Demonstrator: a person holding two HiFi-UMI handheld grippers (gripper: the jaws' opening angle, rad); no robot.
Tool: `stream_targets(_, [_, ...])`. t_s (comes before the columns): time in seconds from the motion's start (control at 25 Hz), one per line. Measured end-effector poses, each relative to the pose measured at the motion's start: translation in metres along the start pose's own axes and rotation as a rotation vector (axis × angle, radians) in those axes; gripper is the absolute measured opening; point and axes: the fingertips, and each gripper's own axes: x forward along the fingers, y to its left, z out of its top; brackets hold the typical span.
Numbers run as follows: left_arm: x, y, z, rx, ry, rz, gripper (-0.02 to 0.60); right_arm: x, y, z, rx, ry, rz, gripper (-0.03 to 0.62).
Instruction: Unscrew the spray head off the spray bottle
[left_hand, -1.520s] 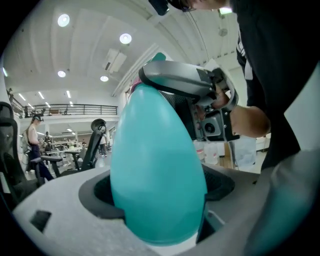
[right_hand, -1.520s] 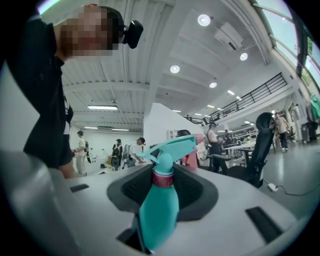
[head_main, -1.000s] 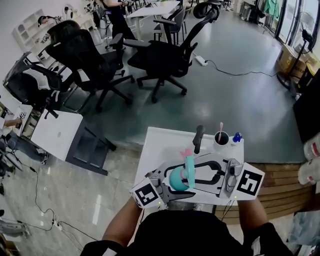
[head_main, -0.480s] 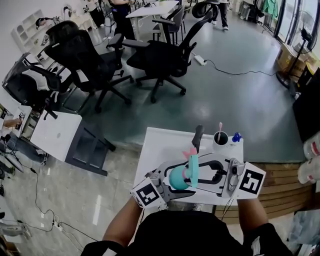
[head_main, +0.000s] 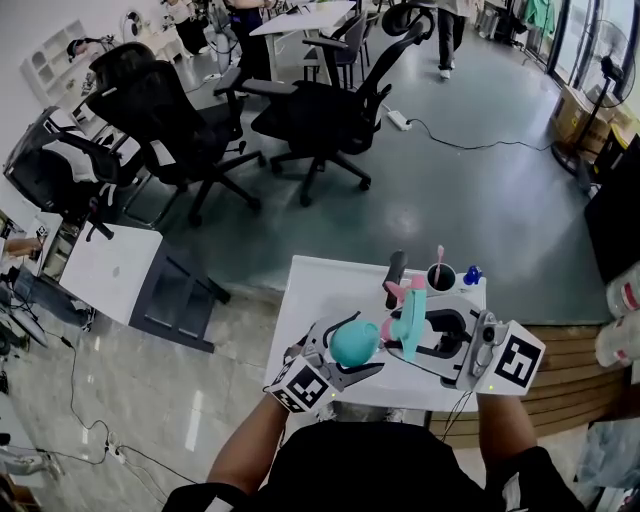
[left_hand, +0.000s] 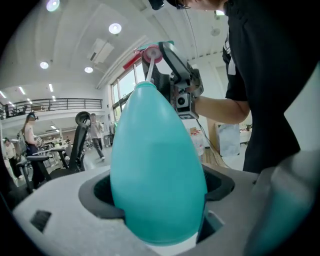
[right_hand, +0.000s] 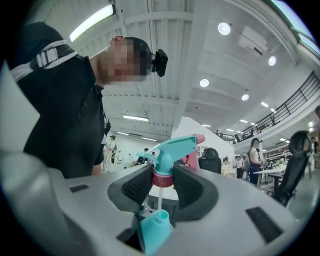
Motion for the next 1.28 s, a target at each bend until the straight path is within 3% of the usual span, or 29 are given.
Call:
stream_targets(0.24, [0.001,0.008,-0.035,-0.027,0.077,0.053,0.453,-0.009,-0.011,0.014,-0.022,-0.038,-0.046,0.137])
stream_targets(0.68, [-0.008,0.03,-0.065,-0.11,0.102,0.174,0.453,-0.033,-0.028,0.024,-0.067,-0.068,-0.184,0.137])
stream_targets(0.92, [-0.02,0.05,-0.05,-0.115,0.076,0.249,0.453,-0.041,-0.036,0.008,-0.07,-0.011,-0.255,0.137])
stream_targets(1.28, [-0.044,0.079,-0.019,-0.126,0.001,0.354,0.453,-0.053,-0.041,-0.035,0.008,0.053,-0.377,0.138])
